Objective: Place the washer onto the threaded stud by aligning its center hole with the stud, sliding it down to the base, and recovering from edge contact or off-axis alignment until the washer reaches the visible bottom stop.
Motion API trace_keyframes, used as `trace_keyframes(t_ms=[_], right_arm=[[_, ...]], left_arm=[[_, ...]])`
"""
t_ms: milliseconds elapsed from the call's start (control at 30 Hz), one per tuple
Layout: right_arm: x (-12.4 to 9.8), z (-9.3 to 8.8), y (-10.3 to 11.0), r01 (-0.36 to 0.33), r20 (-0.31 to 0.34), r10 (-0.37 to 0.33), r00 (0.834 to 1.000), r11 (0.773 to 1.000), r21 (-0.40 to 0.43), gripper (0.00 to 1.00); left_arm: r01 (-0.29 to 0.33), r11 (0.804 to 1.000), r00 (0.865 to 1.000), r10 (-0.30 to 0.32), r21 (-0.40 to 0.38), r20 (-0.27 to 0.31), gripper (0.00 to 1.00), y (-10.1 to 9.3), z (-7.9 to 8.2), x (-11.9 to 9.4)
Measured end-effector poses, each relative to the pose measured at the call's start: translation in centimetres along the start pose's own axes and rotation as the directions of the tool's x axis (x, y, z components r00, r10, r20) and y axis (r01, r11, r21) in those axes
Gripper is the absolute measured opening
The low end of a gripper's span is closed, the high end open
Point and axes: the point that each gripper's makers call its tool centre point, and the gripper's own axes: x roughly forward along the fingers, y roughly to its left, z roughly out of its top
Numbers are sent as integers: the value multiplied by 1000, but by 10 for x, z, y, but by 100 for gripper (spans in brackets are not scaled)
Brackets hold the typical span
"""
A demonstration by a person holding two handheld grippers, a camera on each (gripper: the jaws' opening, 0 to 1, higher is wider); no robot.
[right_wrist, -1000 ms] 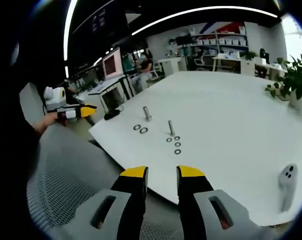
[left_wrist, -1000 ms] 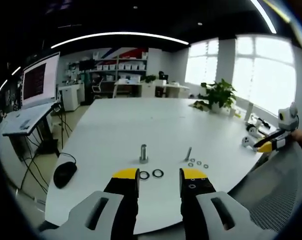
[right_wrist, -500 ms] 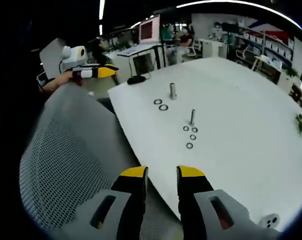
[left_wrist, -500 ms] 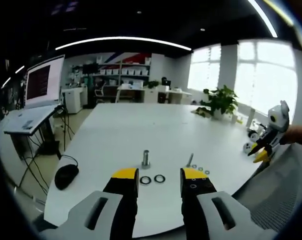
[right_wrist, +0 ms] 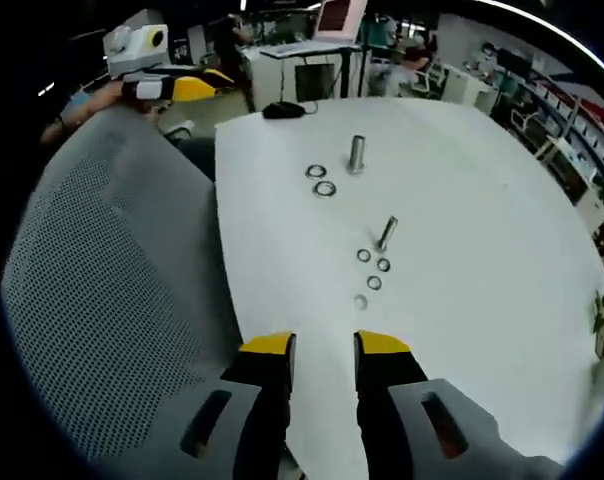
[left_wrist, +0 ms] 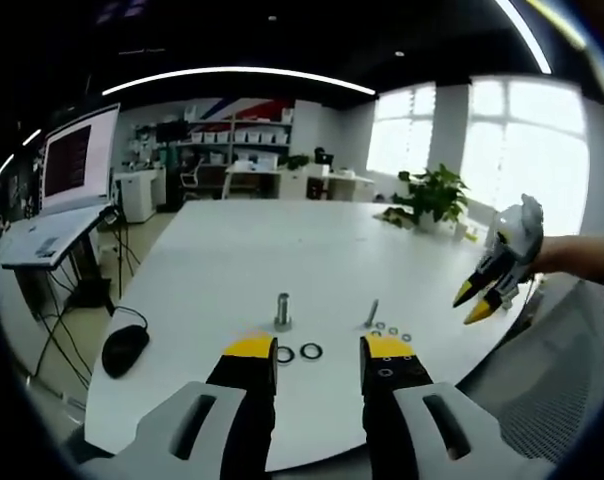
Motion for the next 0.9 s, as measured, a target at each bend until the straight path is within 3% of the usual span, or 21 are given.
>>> trace_keyframes(t_ms=[67, 167, 433, 567, 900], right_arm=[[8, -2, -5, -12, -19, 12, 1000, 999, 31, 26], [16, -6, -24, 60, -45, -58, 997, 997, 46, 25], [38, -18, -28, 0, -115, 3, 993, 1000, 30, 25], [49, -14, -29, -41, -108, 49, 993, 997, 69, 25], [77, -9, -28, -60, -136, 67, 988, 997, 55, 25]], left_arm=[[2, 1000, 1000, -2, -4, -1, 30, 0, 0, 0], [1, 1000, 1000, -1, -7, 3, 29, 0, 0, 0], [-5, 1000, 1000, 5, -14, 9, 29, 1, 0, 0], [-8, 1000, 1000, 8, -20, 17, 29, 2, 1, -1], [-5, 1000, 1000, 5, -17, 7, 29, 2, -1, 0]])
